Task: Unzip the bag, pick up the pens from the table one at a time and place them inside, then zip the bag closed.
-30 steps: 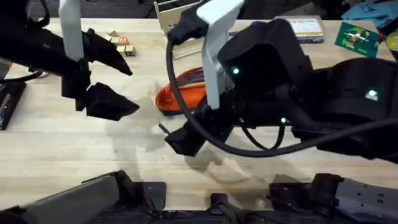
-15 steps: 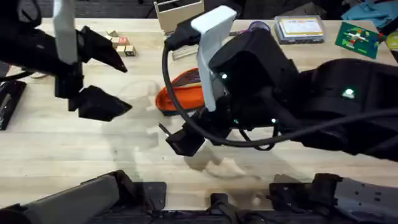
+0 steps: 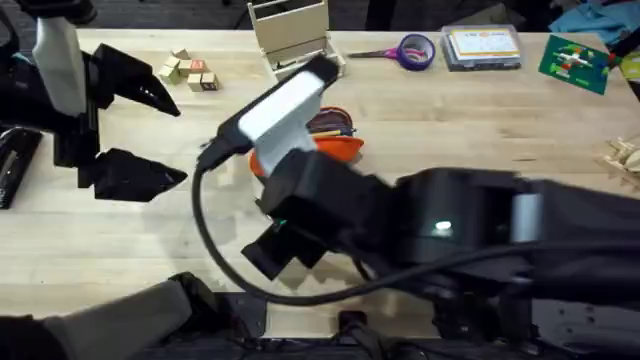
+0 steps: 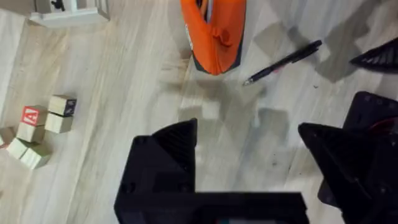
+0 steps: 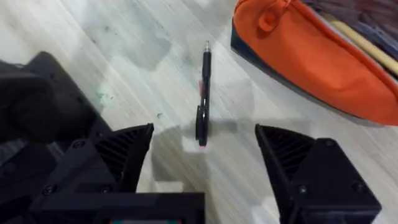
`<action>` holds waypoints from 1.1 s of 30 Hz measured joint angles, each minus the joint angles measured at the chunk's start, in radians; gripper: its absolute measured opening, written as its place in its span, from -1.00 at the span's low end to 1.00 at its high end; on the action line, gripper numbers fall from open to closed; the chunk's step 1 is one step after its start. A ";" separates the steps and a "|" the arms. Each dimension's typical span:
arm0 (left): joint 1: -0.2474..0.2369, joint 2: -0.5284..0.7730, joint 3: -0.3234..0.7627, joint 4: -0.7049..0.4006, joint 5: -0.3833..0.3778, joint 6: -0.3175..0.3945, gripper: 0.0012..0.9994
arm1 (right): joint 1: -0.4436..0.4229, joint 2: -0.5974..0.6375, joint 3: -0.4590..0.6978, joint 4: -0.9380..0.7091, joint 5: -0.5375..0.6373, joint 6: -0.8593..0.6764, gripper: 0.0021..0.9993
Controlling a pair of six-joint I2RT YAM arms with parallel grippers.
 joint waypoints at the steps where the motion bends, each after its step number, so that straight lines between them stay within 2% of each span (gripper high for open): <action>1: 0.002 0.003 0.000 -0.004 0.004 0.003 0.99 | 0.006 0.019 0.000 0.009 0.010 0.006 1.00; 15: 0.002 0.017 0.000 -0.023 0.026 0.008 0.99 | 0.022 0.196 -0.006 0.085 0.048 0.033 1.00; 29: 0.002 0.017 0.000 -0.022 0.026 0.008 0.99 | 0.022 0.324 -0.008 0.158 0.048 0.040 0.99; 33: 0.002 0.017 0.000 -0.022 0.026 0.008 0.99 | 0.022 0.324 -0.008 0.160 0.048 0.040 0.97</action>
